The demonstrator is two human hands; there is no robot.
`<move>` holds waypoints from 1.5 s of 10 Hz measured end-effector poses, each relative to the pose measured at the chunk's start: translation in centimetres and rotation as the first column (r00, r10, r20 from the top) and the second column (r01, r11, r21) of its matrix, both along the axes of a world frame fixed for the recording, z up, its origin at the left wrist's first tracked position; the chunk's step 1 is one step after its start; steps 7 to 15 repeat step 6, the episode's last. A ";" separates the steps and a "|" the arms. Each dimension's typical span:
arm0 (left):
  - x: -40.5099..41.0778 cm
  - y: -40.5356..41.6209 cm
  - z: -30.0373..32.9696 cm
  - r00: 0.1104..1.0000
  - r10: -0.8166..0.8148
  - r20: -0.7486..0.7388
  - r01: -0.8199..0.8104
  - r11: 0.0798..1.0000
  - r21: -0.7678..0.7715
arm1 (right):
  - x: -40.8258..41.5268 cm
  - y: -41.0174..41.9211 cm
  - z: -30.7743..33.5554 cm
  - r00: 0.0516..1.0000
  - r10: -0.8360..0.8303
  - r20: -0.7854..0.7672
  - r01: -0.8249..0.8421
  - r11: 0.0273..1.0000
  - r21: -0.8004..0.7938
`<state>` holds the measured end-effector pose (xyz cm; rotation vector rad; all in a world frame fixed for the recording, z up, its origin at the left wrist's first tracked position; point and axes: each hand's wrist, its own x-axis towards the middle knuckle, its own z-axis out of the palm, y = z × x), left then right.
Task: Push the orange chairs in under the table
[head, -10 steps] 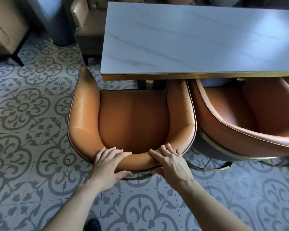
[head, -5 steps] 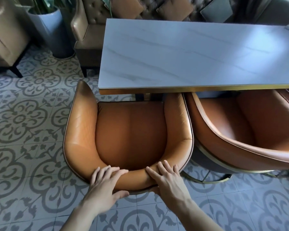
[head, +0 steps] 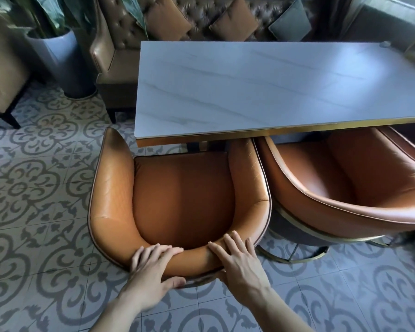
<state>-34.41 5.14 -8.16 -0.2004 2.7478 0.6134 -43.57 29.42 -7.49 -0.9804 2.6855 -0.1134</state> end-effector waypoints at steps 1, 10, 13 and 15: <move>0.0 0.3 0.4 1.000 0.008 0.019 -0.008 1.000 -0.008 | 1.1 -0.3 0.0 1.000 -0.012 -0.019 0.014 0.996 0.084; 1.9 1.4 8.9 0.983 0.017 0.183 -0.013 1.000 -0.022 | 2.2 -0.5 11.0 0.932 -0.136 0.336 0.080 0.981 0.175; 1.9 1.4 8.9 0.983 0.017 0.183 -0.013 1.000 -0.022 | 2.2 -0.5 11.0 0.932 -0.136 0.336 0.080 0.981 0.175; 1.9 1.4 8.9 0.983 0.017 0.183 -0.013 1.000 -0.022 | 2.2 -0.5 11.0 0.932 -0.136 0.336 0.080 0.981 0.175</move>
